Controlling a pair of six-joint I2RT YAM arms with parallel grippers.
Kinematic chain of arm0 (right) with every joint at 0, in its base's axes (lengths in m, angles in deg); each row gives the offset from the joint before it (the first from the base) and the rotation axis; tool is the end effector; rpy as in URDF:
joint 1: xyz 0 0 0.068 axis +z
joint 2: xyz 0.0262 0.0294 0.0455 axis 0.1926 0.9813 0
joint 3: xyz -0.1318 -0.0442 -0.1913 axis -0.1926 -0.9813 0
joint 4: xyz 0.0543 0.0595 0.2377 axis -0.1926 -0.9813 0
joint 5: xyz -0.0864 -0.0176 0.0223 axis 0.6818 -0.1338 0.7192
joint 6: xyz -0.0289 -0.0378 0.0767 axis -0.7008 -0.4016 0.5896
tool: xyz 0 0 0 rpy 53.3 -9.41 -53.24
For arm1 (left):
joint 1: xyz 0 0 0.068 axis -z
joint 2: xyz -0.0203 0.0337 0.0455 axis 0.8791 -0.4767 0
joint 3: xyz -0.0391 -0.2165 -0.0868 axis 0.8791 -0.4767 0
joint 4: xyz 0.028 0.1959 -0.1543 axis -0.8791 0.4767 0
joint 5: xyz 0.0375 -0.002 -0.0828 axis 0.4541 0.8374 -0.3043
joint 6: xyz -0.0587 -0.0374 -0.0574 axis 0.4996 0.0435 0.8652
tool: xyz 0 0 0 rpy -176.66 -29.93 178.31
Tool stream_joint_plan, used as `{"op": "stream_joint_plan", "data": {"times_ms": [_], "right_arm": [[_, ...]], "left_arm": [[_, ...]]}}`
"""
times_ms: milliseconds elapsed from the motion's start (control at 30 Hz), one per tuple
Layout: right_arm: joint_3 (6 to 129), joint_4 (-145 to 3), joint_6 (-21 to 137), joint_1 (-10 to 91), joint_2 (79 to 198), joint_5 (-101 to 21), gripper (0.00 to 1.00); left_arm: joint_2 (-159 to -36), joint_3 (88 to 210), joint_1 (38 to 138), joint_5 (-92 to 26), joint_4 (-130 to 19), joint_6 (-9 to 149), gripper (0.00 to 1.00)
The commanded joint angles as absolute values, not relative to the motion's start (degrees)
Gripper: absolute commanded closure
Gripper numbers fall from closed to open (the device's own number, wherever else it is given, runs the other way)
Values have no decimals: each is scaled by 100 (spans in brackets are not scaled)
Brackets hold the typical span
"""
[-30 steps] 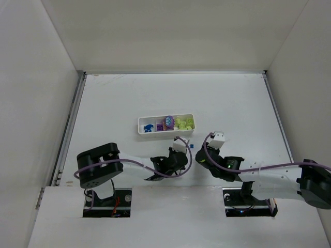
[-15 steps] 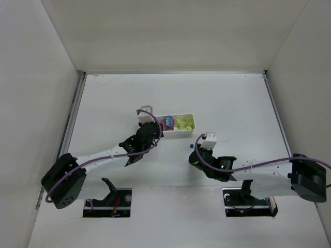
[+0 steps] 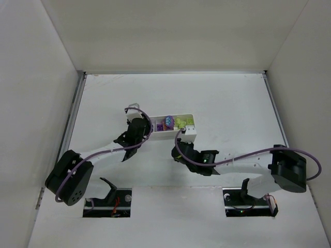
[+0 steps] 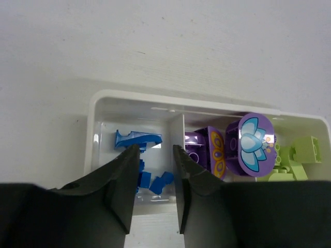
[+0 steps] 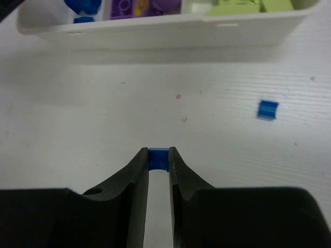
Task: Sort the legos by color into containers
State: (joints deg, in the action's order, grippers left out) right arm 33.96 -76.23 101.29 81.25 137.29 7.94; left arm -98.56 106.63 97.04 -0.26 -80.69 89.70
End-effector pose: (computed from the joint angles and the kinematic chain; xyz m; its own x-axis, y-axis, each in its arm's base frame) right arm 0.1502 0.2639 0.1468 -0.5826 0.1183 -0.8041 -0.1828 0.9449 0.2715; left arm 0.2717 -0.1529 0.1585 -0.3349 -0.3417 -0.8781 0.0419 0.9256 -0.3761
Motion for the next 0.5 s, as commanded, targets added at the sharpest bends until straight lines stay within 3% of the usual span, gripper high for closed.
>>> {"op": "stream_joint_plan", "data": {"times_ms": [0,467], "right_arm": [[4060,-7037,9574,8015,14094,551,79],[6354,-6289,8729,7118,16195,-355,79]], "left_arm": [[-9350,10387,9594,-48,-8486,8917,66],[-6862,8910,8373,-100,-8601,9927,56]]}}
